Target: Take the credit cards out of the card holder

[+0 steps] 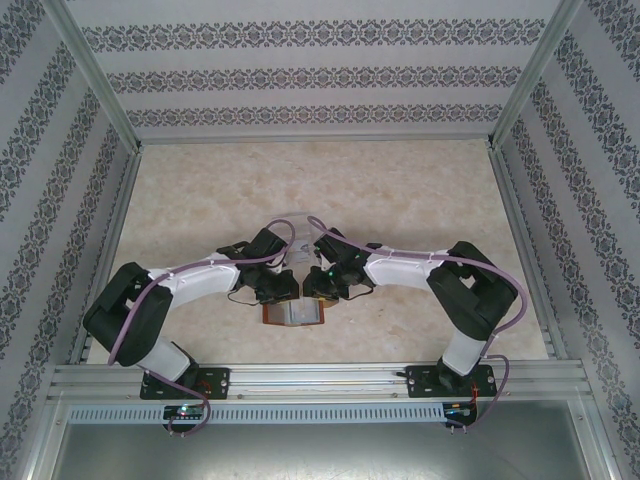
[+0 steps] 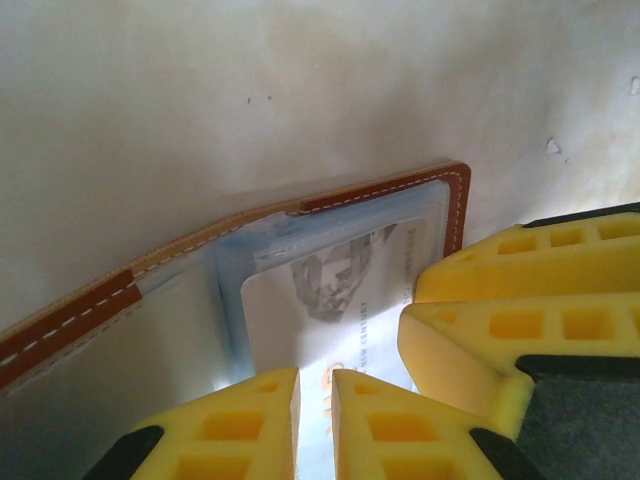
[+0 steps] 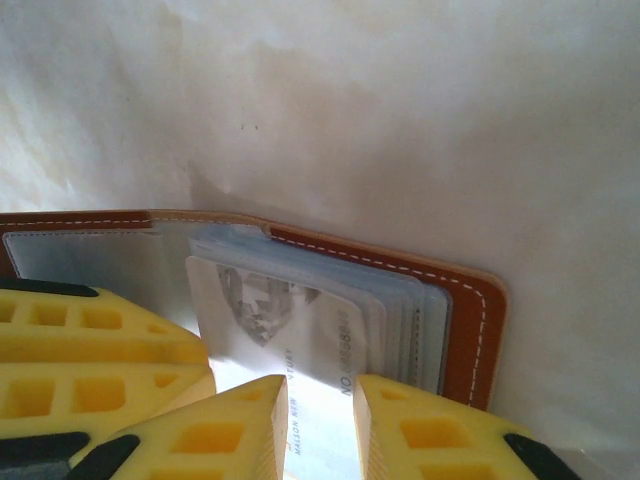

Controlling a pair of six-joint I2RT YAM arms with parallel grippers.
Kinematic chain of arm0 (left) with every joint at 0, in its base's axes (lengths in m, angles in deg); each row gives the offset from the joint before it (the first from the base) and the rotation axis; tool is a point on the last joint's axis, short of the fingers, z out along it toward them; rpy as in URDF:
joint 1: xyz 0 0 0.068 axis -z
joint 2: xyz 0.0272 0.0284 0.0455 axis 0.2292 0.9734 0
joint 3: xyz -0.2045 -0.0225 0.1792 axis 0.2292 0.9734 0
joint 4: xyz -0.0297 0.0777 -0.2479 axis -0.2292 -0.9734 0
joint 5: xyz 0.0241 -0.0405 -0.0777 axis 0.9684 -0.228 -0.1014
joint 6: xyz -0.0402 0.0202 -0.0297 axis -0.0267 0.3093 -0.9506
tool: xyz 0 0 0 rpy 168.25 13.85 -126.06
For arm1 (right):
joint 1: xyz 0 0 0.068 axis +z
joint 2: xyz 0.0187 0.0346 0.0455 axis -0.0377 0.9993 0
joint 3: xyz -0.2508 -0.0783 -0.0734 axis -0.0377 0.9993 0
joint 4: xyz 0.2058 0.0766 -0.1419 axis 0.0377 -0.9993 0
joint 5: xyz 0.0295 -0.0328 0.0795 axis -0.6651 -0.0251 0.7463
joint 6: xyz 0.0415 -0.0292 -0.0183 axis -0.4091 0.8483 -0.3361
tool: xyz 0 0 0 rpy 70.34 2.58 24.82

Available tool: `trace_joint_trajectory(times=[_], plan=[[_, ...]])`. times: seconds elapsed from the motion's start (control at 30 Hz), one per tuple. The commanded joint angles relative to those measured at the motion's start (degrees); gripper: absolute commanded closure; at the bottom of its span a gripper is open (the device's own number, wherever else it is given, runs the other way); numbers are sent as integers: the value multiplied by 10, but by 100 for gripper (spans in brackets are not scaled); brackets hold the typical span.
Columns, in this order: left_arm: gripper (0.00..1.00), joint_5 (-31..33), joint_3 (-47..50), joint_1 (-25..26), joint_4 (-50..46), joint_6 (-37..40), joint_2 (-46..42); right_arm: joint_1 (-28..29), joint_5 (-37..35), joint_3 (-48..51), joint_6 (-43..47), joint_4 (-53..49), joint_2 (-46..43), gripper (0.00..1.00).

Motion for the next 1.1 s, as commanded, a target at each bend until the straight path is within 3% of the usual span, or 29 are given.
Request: trace_joint_trajectory(times=[0.0, 1.07], plan=[[83, -9, 10, -2, 21, -5, 8, 4, 0, -4, -6, -2, 9, 73], [81, 49, -10, -2, -68, 29, -14, 2, -50, -7, 18, -70, -8, 72]])
